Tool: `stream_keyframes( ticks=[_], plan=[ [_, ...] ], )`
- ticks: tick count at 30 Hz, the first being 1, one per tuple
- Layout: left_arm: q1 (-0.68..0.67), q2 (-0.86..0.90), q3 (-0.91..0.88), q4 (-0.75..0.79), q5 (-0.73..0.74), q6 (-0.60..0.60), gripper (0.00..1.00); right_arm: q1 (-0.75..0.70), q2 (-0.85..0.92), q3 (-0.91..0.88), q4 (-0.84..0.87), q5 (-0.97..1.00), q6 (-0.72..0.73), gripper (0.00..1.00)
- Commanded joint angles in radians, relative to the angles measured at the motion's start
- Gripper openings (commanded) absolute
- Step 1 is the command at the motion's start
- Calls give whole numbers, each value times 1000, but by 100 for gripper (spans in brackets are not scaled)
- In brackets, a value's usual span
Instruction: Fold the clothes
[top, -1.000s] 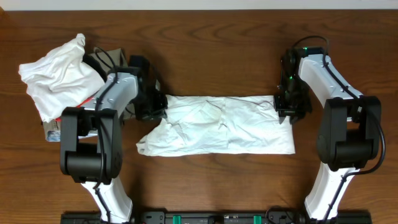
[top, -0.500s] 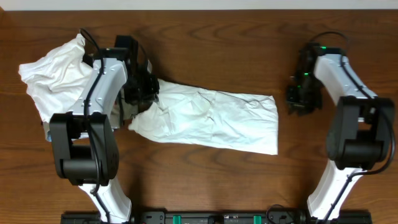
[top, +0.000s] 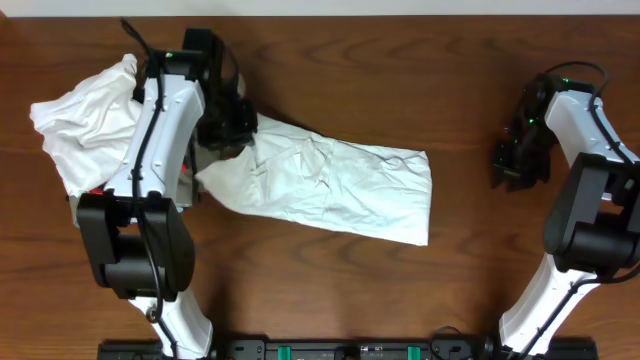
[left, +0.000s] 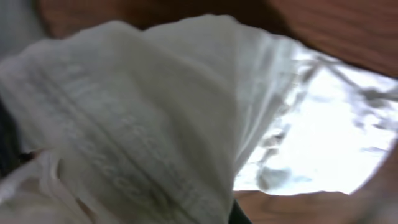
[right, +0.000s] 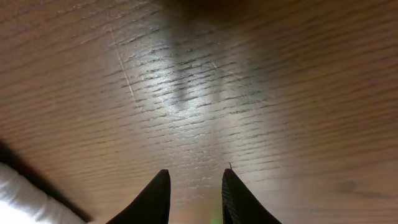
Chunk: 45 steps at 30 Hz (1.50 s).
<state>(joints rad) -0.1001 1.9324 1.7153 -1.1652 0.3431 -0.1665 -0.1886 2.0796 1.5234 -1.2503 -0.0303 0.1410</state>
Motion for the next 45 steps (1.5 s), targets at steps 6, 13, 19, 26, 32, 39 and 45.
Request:
stream_keyframes(
  ticks=[6, 13, 19, 26, 32, 39, 45],
  plan=[
    [-150, -43, 74, -1, 42, -140, 6, 19, -8, 2, -6, -4, -7, 27],
    [-319, -43, 74, 9, 41, -224, 6, 19, -8, 2, -6, -5, -7, 27],
    [-470, -43, 74, 80, 29, -315, 6, 22, -8, 1, -7, -5, -7, 27],
    [-637, -22, 73, 163, -100, -370, 9, 31, -8, 2, -8, -5, -8, 27],
    [-721, 30, 73, 198, -127, -370, 44, 33, -8, 2, -14, -39, -29, 26],
    [-748, 46, 73, 221, -128, -322, 44, 33, -8, 2, -16, -57, -38, 27],
    [-674, 27, 73, 114, -259, -286, 33, 38, -8, 2, -10, -219, -165, 27]
  ],
)
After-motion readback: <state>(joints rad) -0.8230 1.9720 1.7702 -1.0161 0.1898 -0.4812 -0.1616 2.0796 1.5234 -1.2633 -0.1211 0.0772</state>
